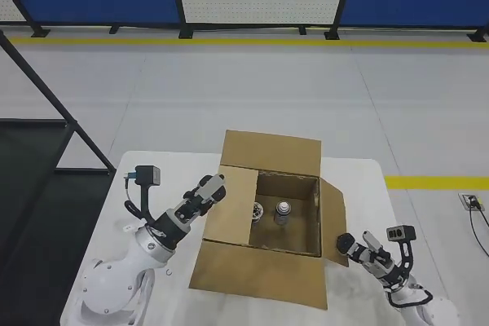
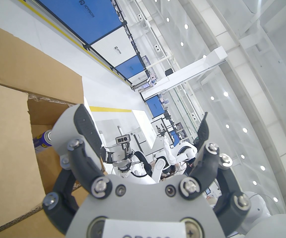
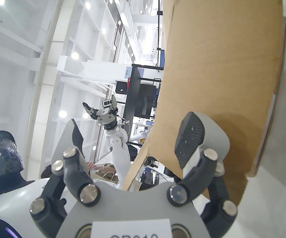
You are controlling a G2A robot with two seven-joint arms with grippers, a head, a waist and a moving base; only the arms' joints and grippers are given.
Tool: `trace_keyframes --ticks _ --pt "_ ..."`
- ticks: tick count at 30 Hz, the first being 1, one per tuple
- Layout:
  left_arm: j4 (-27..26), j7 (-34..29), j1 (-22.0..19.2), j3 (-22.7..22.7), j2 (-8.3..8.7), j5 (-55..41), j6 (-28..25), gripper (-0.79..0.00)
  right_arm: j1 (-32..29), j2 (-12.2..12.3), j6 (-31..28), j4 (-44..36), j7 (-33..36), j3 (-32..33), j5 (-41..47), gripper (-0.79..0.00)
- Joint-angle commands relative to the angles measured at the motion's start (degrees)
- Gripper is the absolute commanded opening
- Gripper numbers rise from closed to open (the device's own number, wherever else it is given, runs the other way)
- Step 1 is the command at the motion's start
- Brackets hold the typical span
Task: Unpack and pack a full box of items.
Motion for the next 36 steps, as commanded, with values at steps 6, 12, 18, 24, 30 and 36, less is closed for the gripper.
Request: trace_keyframes --ticks 6,12,18,24,30,36 --pt "-1.1 1.2 1.1 -0.8 0.19 0.1 -0.2 0.000 -1.5 0.6 1.8 -10.0 -2.7 3.2 -3.0 0.000" --pt "-3.1 2.2 4.1 -6.1 0.89 -0.2 -0.7 0.000 0.4 0.8 10.6 -21.3 -6.8 2.2 -11.4 0.000" --pt "-4.4 2.2 9.9 -13.8 1.68 -2.4 -1.7 0.000 8.5 0.3 21.1 -24.8 -9.2 -4.7 -19.9 0.000" --pt "-5.0 3.1 16.2 -19.3 2.08 -6.2 -3.9 0.000 17.7 -0.9 26.8 -21.4 -9.5 -13.6 -26.4 0.000" --pt "-4.8 1.8 18.5 -20.7 2.25 -11.1 -3.8 0.000 21.6 -2.0 29.3 -16.8 -11.6 -18.1 -26.3 0.000" --pt "-4.8 1.8 18.5 -20.7 2.25 -11.1 -3.8 0.000 21.6 -2.0 29.3 -16.8 -11.6 -18.1 -26.3 0.000"
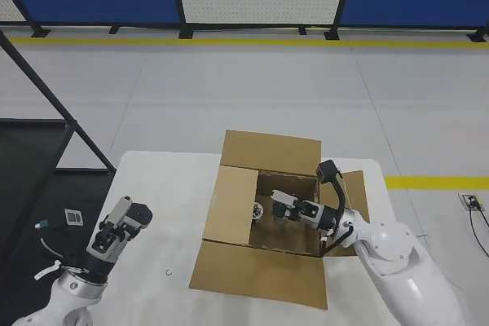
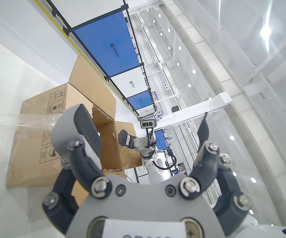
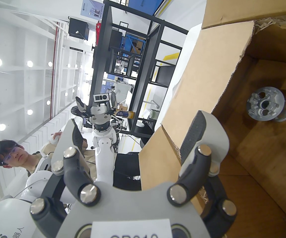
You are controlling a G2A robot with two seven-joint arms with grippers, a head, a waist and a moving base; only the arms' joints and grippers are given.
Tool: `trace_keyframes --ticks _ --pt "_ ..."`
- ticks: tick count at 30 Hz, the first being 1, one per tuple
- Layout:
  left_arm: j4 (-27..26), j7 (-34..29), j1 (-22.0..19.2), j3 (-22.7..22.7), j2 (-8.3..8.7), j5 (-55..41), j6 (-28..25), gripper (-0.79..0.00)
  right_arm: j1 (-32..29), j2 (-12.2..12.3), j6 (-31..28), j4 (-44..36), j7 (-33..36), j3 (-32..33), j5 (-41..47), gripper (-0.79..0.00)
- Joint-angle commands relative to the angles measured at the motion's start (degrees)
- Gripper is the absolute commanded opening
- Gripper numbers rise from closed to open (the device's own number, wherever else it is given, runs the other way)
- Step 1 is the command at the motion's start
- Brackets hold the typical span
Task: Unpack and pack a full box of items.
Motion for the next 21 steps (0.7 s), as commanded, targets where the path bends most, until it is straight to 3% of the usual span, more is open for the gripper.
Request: trace_keyframes --ticks 1,11,21 --pt "0.0 0.0 0.0 0.0 0.00 0.0 0.0 0.000 0.0 0.0 0.0 0.0 0.0 0.0 0.0 0.000" --pt "-0.4 0.6 0.2 0.6 0.14 0.3 0.2 0.000 1.9 -0.6 4.2 4.0 -3.6 -2.9 -4.2 0.000" --pt "-0.3 2.7 1.8 -0.5 0.53 -0.5 -0.1 0.000 9.1 -2.9 1.1 15.2 1.1 -8.5 0.4 0.000"
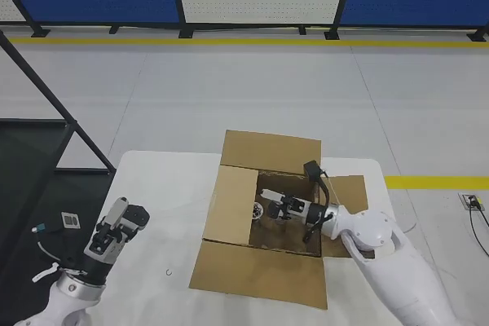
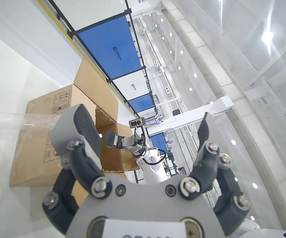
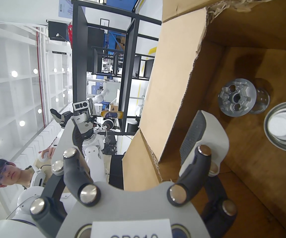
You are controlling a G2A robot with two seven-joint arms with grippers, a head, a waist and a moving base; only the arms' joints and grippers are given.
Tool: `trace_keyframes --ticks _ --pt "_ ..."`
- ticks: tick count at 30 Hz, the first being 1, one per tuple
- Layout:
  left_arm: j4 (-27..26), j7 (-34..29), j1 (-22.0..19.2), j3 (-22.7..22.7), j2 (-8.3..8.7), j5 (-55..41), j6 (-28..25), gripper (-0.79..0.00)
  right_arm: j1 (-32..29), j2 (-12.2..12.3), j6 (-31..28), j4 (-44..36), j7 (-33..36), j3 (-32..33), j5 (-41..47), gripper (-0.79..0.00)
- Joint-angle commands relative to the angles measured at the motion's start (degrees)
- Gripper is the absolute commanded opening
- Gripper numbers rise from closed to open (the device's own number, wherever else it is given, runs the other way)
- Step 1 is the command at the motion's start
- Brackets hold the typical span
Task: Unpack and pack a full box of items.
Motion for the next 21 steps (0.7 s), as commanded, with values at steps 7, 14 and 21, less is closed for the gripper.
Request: trace_keyframes --ticks 7,14,21 --pt "-0.6 1.5 2.0 -1.2 0.26 -0.5 -0.4 0.000 5.5 -3.3 -7.1 11.3 -0.5 -7.0 2.1 0.000" --pt "-0.9 2.3 3.2 -1.6 0.46 -0.8 -0.6 0.000 8.6 -5.7 -12.4 18.3 1.0 -9.9 6.2 0.000" --pt "-1.5 3.0 3.8 -1.4 0.65 -0.8 -0.9 0.000 9.8 -7.5 -17.1 21.9 1.9 -10.1 12.4 0.000"
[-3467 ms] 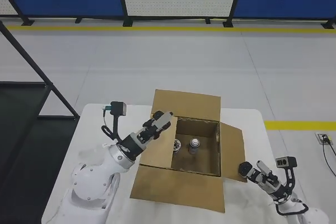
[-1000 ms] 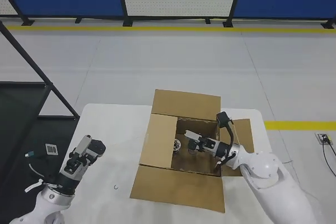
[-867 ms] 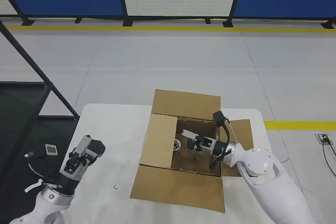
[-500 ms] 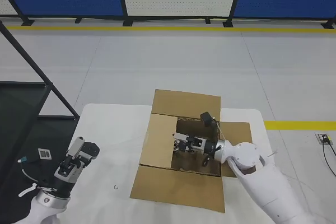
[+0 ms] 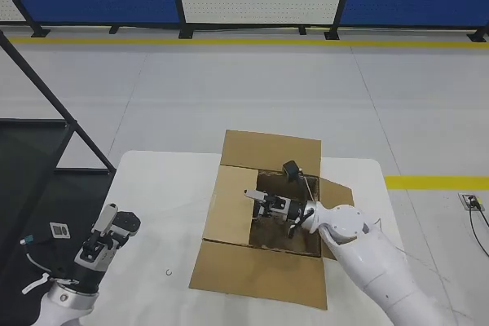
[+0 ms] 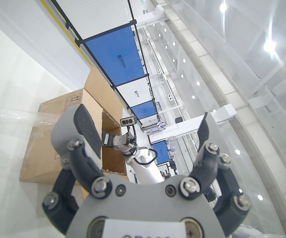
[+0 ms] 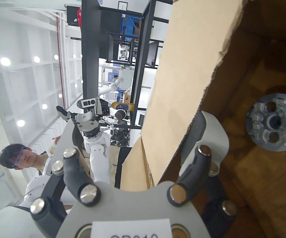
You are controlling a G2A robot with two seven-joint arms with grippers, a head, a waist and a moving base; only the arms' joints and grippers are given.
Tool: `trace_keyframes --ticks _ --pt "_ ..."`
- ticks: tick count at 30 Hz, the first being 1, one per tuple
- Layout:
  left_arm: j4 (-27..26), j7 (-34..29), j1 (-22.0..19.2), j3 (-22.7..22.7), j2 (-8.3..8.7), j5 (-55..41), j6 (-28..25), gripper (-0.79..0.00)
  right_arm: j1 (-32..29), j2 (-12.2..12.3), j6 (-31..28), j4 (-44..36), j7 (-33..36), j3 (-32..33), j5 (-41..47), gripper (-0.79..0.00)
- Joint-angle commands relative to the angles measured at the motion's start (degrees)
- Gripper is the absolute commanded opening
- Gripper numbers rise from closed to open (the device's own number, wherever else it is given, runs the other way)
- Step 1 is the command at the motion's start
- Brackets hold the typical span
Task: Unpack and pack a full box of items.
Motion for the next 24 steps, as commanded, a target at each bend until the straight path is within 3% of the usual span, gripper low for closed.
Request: trace_keyframes --ticks 1,11,24 --pt "-0.1 0.2 0.2 0.0 0.05 -0.1 -0.1 0.000 0.0 -0.4 -1.1 0.6 -0.4 0.3 2.0 0.000" --pt "-0.6 0.8 0.8 -0.2 0.33 -0.7 -0.4 0.000 0.7 -2.2 -2.6 2.0 2.5 1.6 11.1 0.000" --pt "1.2 -3.2 0.7 1.0 1.15 3.6 4.0 0.000 1.7 -3.1 -3.5 0.7 4.8 2.0 8.7 0.000"
